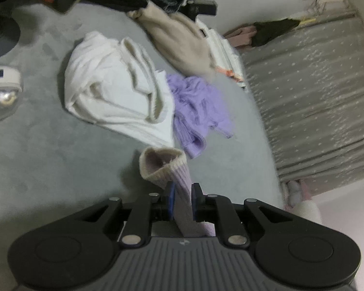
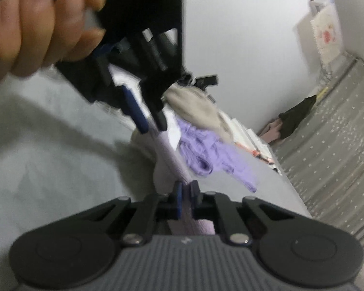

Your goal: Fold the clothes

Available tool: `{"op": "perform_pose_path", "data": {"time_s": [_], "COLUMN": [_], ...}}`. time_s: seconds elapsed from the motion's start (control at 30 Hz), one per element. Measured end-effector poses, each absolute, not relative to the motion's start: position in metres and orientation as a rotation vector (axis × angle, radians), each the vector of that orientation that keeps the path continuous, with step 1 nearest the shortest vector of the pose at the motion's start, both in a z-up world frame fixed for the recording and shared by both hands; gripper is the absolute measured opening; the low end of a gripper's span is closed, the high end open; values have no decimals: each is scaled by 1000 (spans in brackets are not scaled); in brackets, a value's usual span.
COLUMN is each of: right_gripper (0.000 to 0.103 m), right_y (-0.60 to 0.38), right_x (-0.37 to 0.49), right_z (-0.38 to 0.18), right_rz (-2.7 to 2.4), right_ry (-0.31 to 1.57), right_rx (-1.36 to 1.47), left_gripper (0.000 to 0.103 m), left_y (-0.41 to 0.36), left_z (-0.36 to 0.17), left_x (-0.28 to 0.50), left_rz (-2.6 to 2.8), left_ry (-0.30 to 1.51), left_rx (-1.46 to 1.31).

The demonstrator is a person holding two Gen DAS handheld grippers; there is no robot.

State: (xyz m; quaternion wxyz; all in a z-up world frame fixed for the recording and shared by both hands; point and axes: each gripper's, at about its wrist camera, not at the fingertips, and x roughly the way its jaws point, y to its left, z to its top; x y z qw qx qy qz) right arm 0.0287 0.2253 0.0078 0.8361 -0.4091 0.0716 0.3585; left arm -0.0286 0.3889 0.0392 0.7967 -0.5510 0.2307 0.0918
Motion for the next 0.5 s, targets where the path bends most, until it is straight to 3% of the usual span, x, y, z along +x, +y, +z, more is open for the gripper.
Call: {"op": "perform_pose_path", "data": {"time_s": [0.5], "right_gripper": [6], "right_y": [211], "right_x": [23], "right_z": [16], "right_rz": [773], "right_ry": [350], "right_rx": [-648], "left_gripper": [11], "left_y": [388], "left_z": [47], "left_x": [-30], "left_rz": [224], "left_ry": [480], "left_rx": [-1109]}}
